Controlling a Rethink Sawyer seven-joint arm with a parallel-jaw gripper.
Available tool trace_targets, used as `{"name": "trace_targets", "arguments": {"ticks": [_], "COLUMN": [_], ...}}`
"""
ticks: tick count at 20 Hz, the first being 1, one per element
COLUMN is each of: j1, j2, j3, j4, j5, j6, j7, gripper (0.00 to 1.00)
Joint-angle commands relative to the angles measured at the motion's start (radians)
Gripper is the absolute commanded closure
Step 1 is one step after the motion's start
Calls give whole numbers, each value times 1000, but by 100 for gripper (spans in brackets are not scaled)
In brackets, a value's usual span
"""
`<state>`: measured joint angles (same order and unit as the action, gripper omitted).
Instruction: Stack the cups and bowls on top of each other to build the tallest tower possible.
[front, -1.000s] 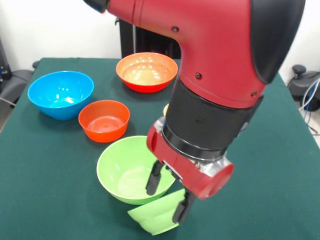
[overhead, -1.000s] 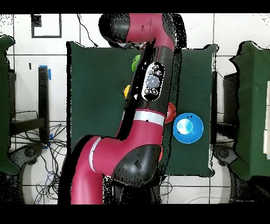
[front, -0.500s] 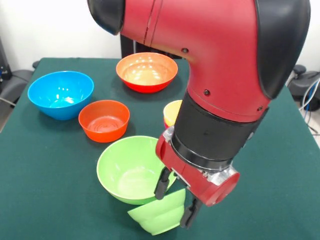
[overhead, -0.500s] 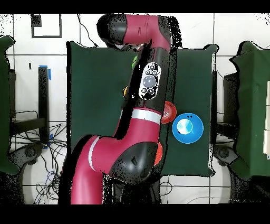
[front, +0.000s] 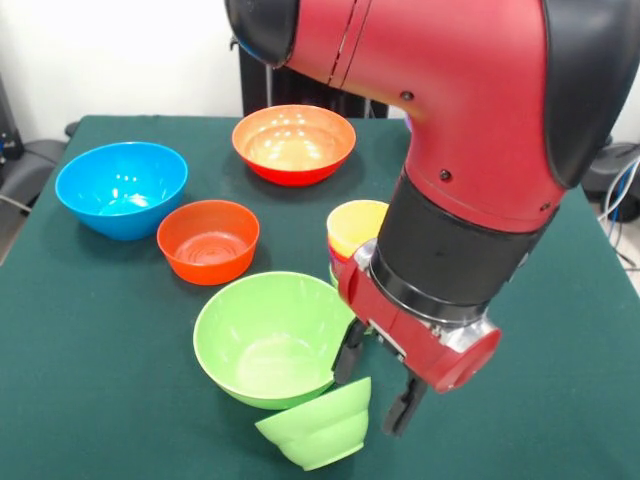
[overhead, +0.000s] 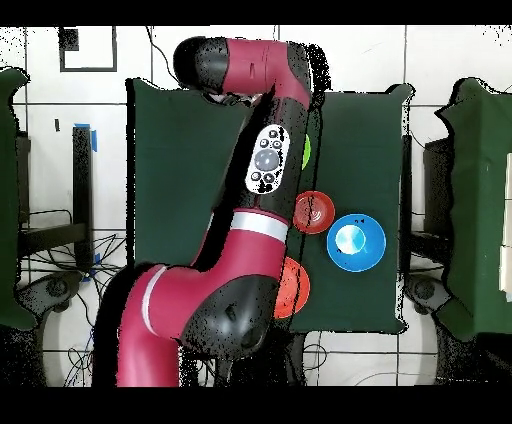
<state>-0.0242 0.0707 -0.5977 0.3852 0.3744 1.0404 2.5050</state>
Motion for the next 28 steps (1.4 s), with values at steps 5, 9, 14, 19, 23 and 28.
{"name": "trace_targets", "arguments": {"ticks": [5, 9, 14, 19, 23, 28], "j1": [34, 42, 45, 50, 56, 61], "j2": [-89, -117, -125, -103, -109, -90], "j3": [114, 129, 128, 118, 126, 117], "j4": [306, 370, 401, 392, 422, 416], "j5": [-53, -57, -59, -61, -66, -62], "j6": [-136, -187, -227, -238, -275, -297], "j7": [19, -1, 1, 11, 3, 27], "gripper": [0, 0, 0, 0, 0, 0]}}
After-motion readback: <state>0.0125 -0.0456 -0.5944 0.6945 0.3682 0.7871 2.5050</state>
